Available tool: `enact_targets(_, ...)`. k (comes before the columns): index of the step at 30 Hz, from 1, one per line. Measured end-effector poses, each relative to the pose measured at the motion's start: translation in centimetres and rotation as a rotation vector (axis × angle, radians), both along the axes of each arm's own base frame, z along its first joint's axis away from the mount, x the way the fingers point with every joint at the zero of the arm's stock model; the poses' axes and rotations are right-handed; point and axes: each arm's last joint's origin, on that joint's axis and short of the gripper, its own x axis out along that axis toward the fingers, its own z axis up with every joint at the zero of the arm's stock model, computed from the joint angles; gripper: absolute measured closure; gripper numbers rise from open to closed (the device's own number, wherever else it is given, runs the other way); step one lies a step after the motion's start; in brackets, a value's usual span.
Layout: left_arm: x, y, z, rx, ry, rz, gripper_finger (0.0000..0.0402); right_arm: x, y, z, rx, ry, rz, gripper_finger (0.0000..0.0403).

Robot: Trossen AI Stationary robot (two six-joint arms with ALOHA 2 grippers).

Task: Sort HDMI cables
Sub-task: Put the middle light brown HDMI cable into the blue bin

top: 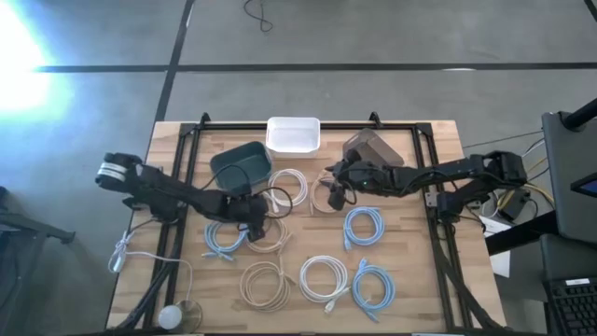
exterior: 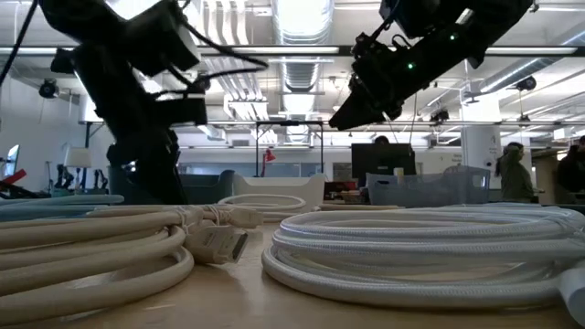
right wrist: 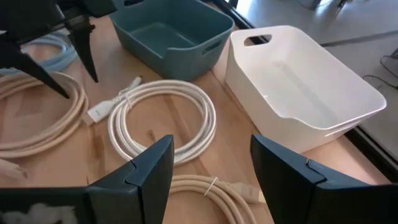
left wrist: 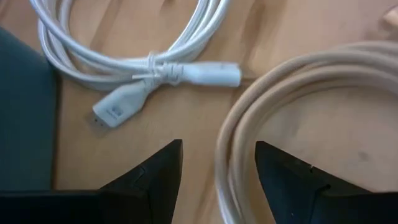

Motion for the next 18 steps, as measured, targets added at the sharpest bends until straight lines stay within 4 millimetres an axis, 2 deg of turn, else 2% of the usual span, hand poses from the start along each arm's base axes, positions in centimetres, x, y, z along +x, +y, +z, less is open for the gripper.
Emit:
enact_targets(7,0.3,0.1,-1.2,0.030,0.047,-0.011,0.0196,0.4,0.0,-0.3,-0.026,0.027,0.019,0.0193)
enact_targets(10,0.4,0.1,-1.4,0.031,0.053,-0.014,0.0210,0.4,0.0,-0.1,-0.027,0.022,0.020,0.0193)
enact_targets(13,0.4,0.0,-1.3,0.022,0.048,-0.018,0.0246,0.3,0.0,0.0,-0.025,0.012,0.018,0.0193)
enact_targets(18,0.3,0.0,-0.8,0.016,0.034,-0.021,0.0326,0.3,0.0,-0.1,-0.022,0.015,0.016,0.0193)
